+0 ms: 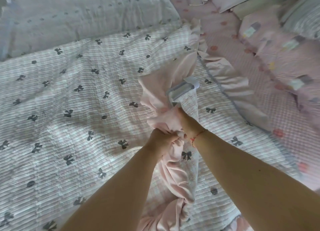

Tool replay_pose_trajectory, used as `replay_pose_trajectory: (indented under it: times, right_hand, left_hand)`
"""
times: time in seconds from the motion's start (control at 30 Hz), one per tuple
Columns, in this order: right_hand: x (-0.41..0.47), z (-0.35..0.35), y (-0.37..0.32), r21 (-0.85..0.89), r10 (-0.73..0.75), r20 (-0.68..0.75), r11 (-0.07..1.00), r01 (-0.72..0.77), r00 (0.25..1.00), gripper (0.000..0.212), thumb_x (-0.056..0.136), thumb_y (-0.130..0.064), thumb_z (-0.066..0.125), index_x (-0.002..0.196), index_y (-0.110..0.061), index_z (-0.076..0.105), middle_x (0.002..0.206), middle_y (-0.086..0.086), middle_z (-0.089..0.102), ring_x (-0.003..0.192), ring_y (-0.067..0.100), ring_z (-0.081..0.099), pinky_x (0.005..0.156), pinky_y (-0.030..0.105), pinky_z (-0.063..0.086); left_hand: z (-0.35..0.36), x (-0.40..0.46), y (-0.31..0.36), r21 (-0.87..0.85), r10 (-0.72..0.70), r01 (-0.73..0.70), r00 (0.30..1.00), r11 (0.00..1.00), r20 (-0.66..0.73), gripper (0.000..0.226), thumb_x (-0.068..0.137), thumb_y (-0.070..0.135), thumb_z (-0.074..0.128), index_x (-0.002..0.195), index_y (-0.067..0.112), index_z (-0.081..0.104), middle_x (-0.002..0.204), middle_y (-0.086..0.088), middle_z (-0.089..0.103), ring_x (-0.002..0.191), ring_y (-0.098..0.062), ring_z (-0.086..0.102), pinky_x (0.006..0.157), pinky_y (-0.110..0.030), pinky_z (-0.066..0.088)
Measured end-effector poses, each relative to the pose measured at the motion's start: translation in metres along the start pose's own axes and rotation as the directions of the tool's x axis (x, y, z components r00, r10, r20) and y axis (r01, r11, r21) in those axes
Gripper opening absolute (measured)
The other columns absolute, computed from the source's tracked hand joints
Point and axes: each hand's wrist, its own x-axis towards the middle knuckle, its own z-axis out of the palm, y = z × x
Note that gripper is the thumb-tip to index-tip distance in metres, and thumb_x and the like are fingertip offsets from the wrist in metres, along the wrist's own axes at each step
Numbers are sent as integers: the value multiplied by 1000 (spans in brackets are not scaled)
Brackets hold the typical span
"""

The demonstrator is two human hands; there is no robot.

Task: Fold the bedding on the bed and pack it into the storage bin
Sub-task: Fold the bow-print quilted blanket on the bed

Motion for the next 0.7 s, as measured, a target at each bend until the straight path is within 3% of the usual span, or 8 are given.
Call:
replay_pose_trajectory:
  times: [0.1, 0.17, 0.23, 0.3, 0.37, 0.53, 0.63, 0.7]
  right_hand:
    - [-3, -27, -9, -71, -20, -5, 997, 20, 1000, 70, 94, -62, 31, 137, -9, 45, 133, 16, 53, 121, 34, 50, 105, 43, 40]
    - [-11, -49, -9, -155, -71, -143, 987, 49, 987, 55, 100, -42, 37, 129, 2, 51, 130, 24, 53, 121, 37, 50, 101, 39, 40]
    - [-13, -73, 1, -141, -76, -260, 989, 40, 963, 50, 96, -40, 47, 120, 2, 59, 121, 22, 60, 113, 35, 56, 93, 36, 44]
    - [-18, -94, 16, -97, -81, -350, 994, 50, 933, 51, 93, -42, 50, 119, 0, 61, 116, 20, 63, 103, 32, 58, 84, 35, 45]
    - [-25, -115, 33, -25, -64, -446, 998, 59, 893, 52, 92, -44, 50, 118, 0, 61, 112, 18, 63, 100, 29, 57, 80, 32, 41]
    - [-53, -165, 74, 74, -13, -595, 995, 71, 804, 40, 96, -42, 45, 98, -6, 63, 90, 10, 63, 89, 27, 57, 73, 31, 37]
    - [-61, -177, 95, 84, 19, -625, 996, 43, 781, 45, 97, -43, 39, 101, -5, 62, 95, 13, 64, 91, 30, 58, 75, 32, 41]
    - [-64, -184, 111, 87, 57, -657, 996, 1, 751, 46, 98, -41, 39, 108, -2, 61, 104, 17, 65, 98, 33, 59, 82, 37, 47]
  left_hand:
    - [28, -7, 12, -76, 18, -5, 987, 997, 161, 7, 83, -3, 68, 89, -7, 69, 79, -16, 70, 74, -22, 66, 72, -29, 51]
    - [43, -13, 23, -100, -43, 74, 959, 992, 280, 28, 77, 2, 64, 101, -12, 65, 93, -29, 64, 87, -32, 58, 73, -33, 43]
    - [54, -19, 29, -151, -104, 165, 932, 975, 347, 36, 70, 8, 54, 100, -10, 66, 95, -30, 62, 87, -34, 54, 72, -32, 40]
    - [66, -24, 33, -236, -149, 236, 930, 943, 335, 33, 76, 18, 51, 99, 1, 67, 90, -18, 68, 81, -28, 62, 73, -31, 48]
    - [75, -25, 31, -267, -176, 253, 943, 930, 283, 40, 93, 32, 43, 109, 3, 66, 100, -15, 72, 91, -26, 67, 80, -34, 52]
    - [104, -26, 17, -153, -261, 297, 941, 943, 213, 56, 99, 50, 31, 120, 9, 64, 114, -11, 70, 106, -23, 65, 83, -35, 49]
    - [123, -26, 7, -98, -279, 302, 940, 948, 198, 55, 99, 52, 31, 122, 13, 62, 116, -7, 69, 109, -21, 62, 99, -40, 43]
    - [136, -28, 3, -75, -293, 313, 935, 947, 198, 53, 100, 52, 31, 120, 15, 63, 115, -5, 68, 110, -21, 62, 98, -39, 43]
